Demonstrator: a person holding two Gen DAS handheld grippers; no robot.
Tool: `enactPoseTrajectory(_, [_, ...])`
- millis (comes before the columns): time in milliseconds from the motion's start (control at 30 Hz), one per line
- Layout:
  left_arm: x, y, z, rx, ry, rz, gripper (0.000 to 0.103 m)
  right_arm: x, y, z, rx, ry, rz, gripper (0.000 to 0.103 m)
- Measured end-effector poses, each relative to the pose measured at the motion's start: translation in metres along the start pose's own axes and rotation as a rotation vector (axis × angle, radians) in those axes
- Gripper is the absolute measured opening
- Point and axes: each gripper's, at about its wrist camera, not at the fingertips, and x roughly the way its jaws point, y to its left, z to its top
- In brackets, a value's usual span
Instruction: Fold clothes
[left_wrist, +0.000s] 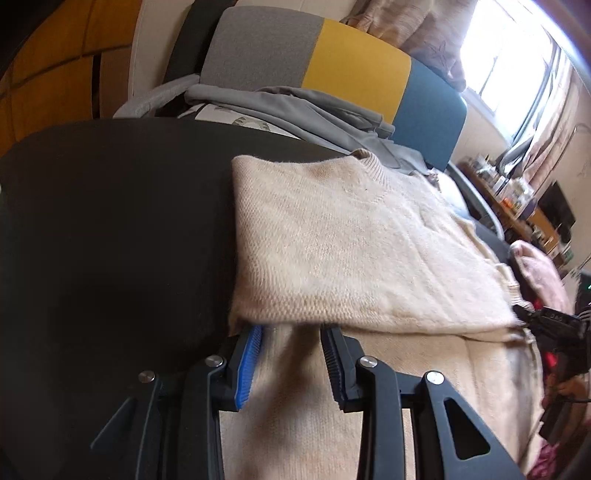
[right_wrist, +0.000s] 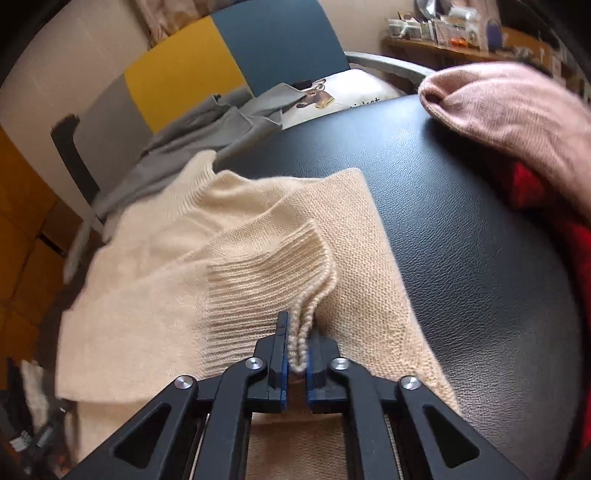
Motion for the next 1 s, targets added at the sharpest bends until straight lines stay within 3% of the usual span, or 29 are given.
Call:
enactPoseTrajectory(67, [-0.007, 0.006, -0.005, -0.017, -0.004, -0.017, 0.033, -0.007, -0.005, -0.001, 0.015, -0.009, 0.03, 0.045])
enactPoseTrajectory(100, [-0.013, 0.01, -0.008, -0.03, -0.009, -0.027, 0.033, -0.011, -0.007, -0.002, 0.017, -0.016, 0.036, 0.056])
enactPoseTrajectory(167, [-0.024, 0.019, -0.015, -0.056, -0.018, -0.046, 0.033, -0.024, -0.002, -0.005, -0.02, -0.055, -0.012, 0.1])
enactPoseTrajectory(200, [-0.03, 0.024, -0.019, -0.068, -0.026, -0.055, 0.033, -0.034, 0.004, -0.007, -0.06, -0.096, -0.048, 0.103])
enactPoseTrajectory(267, [-0.045, 0.026, -0.021, -0.074, -0.082, -0.061, 0.033, -0.056, 0.024, -0.013, -0.186, -0.201, -0.105, 0.103])
enactPoseTrajectory(333, [-0.055, 0.023, -0.012, -0.056, -0.123, -0.067, 0.033, -0.068, 0.049, -0.018, -0.315, -0.258, -0.095, 0.103])
enactPoseTrajectory(433, [-0.051, 0.005, 0.006, 0.008, -0.134, -0.071, 0.033, -0.06, 0.085, -0.025, -0.471, -0.23, -0.025, 0.103])
enactPoseTrajectory(500, [-0.043, -0.008, 0.016, 0.057, -0.13, -0.061, 0.033, -0.048, 0.099, -0.03, -0.511, -0.183, -0.009, 0.103])
enactPoseTrajectory(633, [-0.02, -0.031, 0.032, 0.139, -0.104, -0.025, 0.033, -0.022, 0.096, -0.03, -0.468, -0.109, -0.033, 0.103])
enactPoseTrajectory(800, [0.017, -0.032, 0.035, 0.143, -0.032, 0.04, 0.033, -0.002, 0.074, -0.03, -0.388, -0.043, -0.107, 0.103])
enactPoseTrajectory(867, [0.021, -0.028, 0.03, 0.129, -0.042, 0.042, 0.033, 0.009, 0.062, -0.034, -0.355, 0.005, -0.123, 0.103])
enactPoseTrajectory(1000, [0.027, -0.022, 0.023, 0.103, -0.055, 0.04, 0.034, 0.004, 0.058, -0.044, -0.363, -0.047, -0.115, 0.103])
